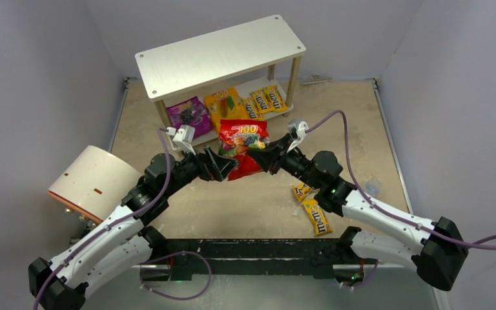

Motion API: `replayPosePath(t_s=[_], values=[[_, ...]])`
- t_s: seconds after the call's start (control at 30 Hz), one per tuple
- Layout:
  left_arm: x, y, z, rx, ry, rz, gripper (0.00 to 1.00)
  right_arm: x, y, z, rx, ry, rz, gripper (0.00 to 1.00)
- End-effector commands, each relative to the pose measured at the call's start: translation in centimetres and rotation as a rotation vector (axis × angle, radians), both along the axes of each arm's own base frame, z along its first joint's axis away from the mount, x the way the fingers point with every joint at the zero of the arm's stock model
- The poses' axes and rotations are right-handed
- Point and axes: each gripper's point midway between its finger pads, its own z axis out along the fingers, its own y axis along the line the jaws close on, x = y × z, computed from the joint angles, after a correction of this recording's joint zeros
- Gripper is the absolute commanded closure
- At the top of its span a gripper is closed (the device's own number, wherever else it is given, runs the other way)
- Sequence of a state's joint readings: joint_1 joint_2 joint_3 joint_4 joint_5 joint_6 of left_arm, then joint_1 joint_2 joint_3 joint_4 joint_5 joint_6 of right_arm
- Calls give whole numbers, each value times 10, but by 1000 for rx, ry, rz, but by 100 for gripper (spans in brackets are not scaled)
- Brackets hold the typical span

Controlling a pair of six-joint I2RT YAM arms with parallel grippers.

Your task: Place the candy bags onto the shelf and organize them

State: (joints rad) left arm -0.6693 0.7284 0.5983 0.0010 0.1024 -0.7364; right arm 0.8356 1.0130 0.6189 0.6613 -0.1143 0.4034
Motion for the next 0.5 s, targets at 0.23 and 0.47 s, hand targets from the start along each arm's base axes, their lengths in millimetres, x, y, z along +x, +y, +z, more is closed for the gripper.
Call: replayPosePath(t_s=[0.23,0.47], values=[[-5,-14,33,-59,-117,-86,24,-17,-13,94,259,-144,23,93],[-10,-7,41,-68,-158,-75,68,-1,-15,78,224,-64,-53,87]])
